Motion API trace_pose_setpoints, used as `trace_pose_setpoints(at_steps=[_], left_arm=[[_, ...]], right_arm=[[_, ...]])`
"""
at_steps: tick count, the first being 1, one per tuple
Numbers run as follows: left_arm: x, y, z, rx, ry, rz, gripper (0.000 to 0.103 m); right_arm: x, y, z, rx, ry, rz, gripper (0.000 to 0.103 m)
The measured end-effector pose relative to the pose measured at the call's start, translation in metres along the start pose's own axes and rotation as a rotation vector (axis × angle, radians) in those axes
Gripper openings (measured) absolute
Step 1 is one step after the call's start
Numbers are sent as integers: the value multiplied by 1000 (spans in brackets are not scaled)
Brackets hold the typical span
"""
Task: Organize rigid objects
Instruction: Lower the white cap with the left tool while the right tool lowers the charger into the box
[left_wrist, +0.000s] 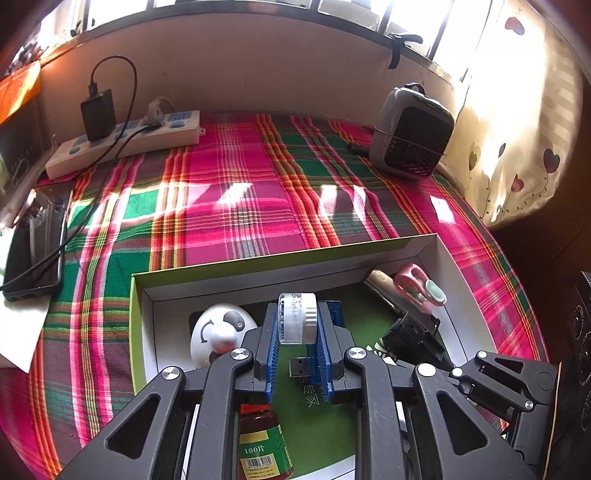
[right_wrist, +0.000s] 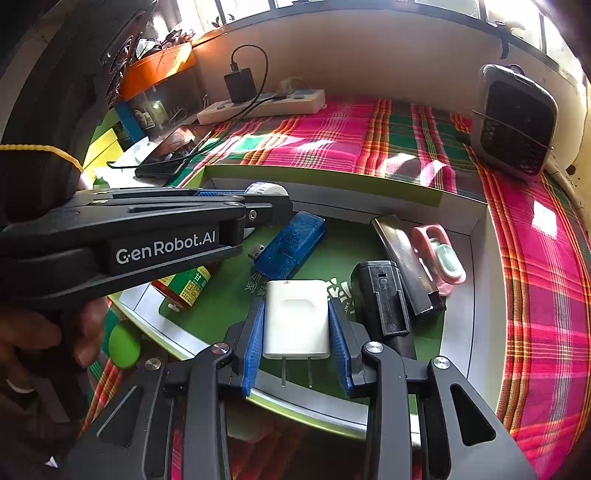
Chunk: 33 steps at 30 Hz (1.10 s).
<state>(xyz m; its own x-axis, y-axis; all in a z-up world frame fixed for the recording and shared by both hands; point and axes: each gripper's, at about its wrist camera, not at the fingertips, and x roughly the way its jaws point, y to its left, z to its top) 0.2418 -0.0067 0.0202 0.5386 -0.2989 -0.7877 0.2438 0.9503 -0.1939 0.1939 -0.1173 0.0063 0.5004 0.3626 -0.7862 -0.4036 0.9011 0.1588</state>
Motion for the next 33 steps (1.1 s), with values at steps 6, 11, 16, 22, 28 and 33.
trace_pose_setpoints(at_steps=[6,11,16,22,28,33], left_arm=[[3,-1,-1,0,7,4,18],[5,-1,-1,-1,7,7,18],[5,1,-1,-6,7,7,18],[5,1,-1,-6,5,7,18],[4,1,-1,-12,4,4,18],[4,1,-1,-17,5,4,19]], right_arm=[[0,0,0,-4,-3,-8,35],[-1,0,0,-4,-5,-10,35],[-1,-1,-1,-3,-7,-9,35],[-1,-1,0,-3,-7,-8,35],[-1,-1,0,-3,-7,-9,35],[-2,-2,0,2,-9,-9,35]])
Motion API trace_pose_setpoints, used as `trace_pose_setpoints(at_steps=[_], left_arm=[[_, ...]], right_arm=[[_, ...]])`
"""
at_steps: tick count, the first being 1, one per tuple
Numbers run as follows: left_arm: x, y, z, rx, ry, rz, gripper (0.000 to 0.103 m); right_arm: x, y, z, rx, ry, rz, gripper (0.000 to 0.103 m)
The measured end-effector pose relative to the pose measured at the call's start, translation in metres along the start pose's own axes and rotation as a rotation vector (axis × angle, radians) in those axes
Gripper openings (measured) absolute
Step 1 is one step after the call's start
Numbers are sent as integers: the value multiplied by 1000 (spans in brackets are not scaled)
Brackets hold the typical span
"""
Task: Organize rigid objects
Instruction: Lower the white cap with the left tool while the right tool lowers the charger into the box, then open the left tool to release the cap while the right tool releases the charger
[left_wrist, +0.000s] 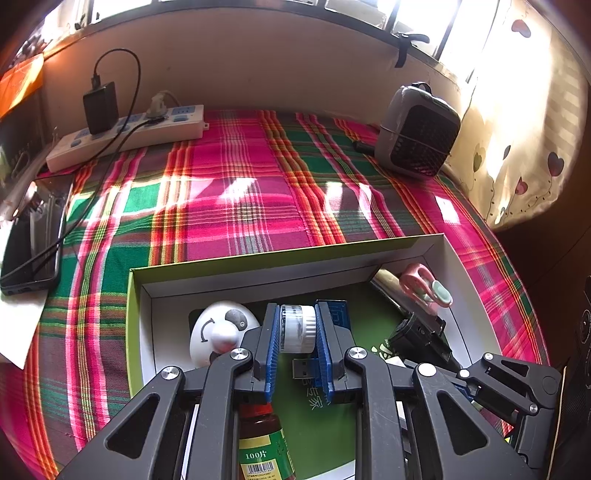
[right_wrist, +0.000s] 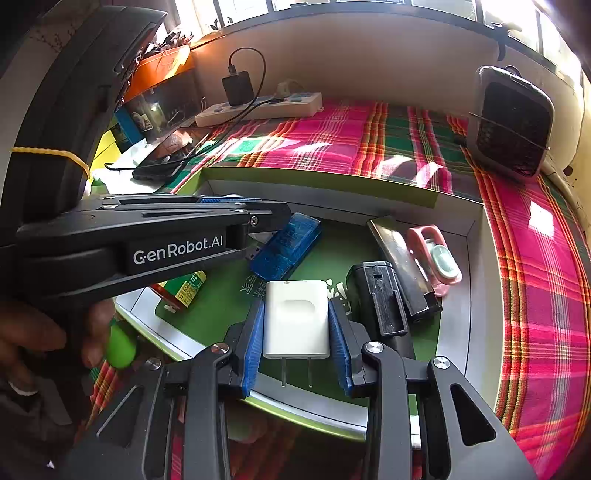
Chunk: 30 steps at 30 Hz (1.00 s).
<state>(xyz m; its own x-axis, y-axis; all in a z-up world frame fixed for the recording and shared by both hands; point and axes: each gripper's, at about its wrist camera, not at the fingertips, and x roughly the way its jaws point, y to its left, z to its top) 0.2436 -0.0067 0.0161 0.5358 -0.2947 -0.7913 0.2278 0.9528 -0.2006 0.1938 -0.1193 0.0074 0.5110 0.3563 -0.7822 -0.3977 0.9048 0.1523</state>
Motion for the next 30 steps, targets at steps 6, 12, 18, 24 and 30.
trace_pose_setpoints(at_steps=[6,12,18,24,30], left_arm=[[0,1,0,-4,-1,8,22],[0,1,-1,-1,4,4,28],[0,-1,-2,3,4,10,30],[-3,-1,-4,6,2,21,30],[-9,-2,-6,11,-15,27,33]], right_arm=[[0,0,0,1,-1,0,35],[0,0,-1,1,-1,0,35],[0,0,0,2,-3,-3,36],[-1,0,-1,5,-4,-5,36],[-2,-1,-1,11,-15,-9,40]])
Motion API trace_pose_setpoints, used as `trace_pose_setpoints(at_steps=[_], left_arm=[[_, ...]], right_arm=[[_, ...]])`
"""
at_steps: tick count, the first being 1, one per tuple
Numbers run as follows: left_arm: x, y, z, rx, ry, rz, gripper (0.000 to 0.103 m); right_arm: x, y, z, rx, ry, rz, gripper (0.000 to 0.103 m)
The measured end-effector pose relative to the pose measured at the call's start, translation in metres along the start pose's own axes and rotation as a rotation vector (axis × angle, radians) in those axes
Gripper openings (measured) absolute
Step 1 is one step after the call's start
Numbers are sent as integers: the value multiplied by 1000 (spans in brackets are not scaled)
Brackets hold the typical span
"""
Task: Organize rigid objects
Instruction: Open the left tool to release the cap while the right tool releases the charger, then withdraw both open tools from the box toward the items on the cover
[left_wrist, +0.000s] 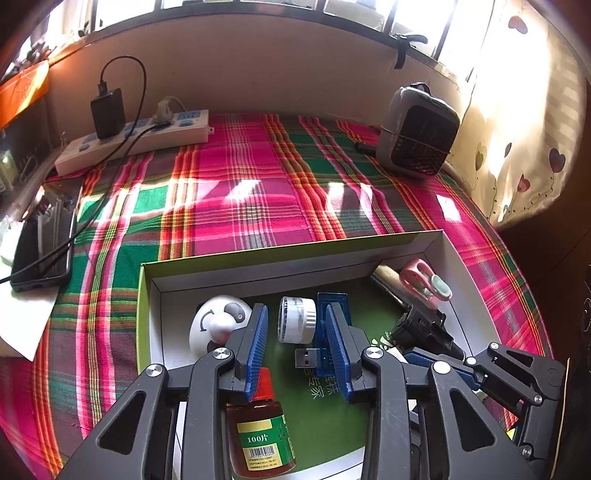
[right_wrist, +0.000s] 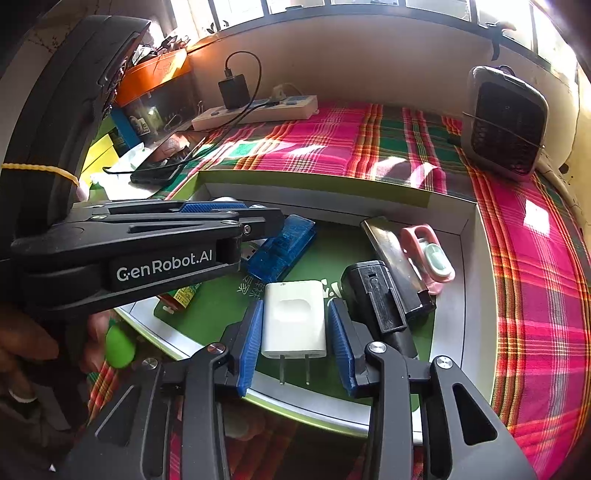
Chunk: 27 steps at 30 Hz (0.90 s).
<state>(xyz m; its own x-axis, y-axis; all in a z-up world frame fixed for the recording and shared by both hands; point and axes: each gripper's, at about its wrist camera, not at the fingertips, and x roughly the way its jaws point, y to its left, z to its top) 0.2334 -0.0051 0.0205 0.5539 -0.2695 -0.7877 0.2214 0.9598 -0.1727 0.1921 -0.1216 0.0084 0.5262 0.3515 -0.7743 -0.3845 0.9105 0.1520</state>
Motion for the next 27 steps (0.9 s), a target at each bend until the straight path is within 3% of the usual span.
trace_pose_setpoints(at_steps=[8,27], left_arm=[[-11,-1,-4,5,-22,12,34],[-61,-11,-30,12,-101,55,36]], right_arm=[[-7,0,-3,5,-18,0,47],[-41,0,-16,30,-84,-36,48]])
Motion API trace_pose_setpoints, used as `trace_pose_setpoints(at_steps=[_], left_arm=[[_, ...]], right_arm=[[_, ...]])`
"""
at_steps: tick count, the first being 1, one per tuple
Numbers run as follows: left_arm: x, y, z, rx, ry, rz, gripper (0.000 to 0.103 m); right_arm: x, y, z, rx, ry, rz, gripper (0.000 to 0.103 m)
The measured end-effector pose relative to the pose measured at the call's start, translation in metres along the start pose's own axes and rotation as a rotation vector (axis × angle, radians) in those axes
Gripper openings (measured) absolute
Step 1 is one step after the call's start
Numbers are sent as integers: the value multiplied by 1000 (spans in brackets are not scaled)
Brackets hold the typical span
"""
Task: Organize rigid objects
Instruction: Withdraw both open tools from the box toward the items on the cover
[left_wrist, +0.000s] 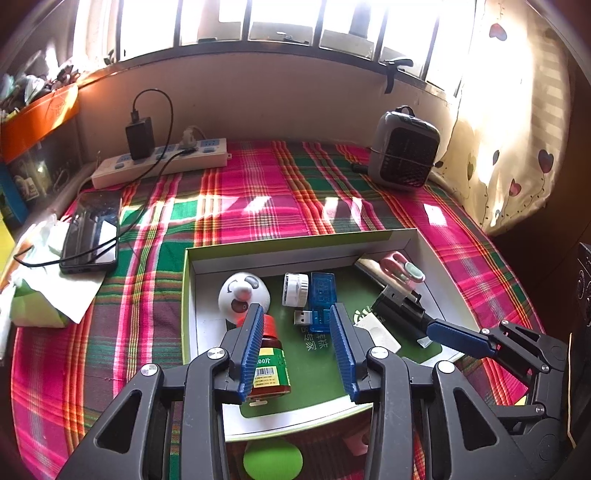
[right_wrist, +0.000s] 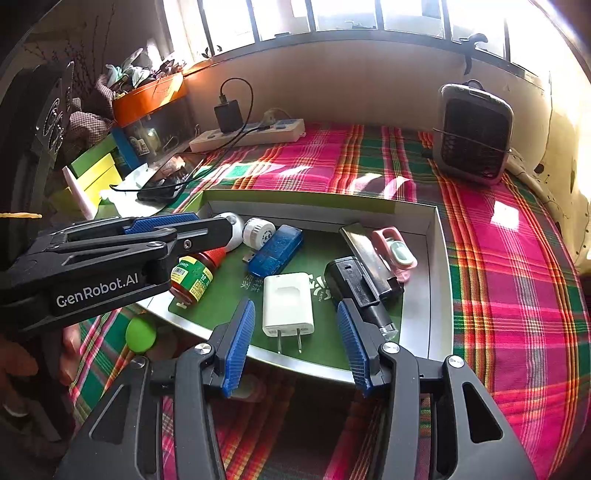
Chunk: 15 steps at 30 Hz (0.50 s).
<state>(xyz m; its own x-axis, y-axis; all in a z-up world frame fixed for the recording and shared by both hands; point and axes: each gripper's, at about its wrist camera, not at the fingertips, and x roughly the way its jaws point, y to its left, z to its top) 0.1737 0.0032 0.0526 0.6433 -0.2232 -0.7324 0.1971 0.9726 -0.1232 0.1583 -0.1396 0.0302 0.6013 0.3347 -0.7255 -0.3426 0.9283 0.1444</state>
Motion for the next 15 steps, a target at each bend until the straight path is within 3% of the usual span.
trace_pose_setpoints(at_steps=[15], left_arm=[[-39,3,-35,-27,-27,12,37]], right_arm=[[-34,4,-16,5,-48,-18,48]])
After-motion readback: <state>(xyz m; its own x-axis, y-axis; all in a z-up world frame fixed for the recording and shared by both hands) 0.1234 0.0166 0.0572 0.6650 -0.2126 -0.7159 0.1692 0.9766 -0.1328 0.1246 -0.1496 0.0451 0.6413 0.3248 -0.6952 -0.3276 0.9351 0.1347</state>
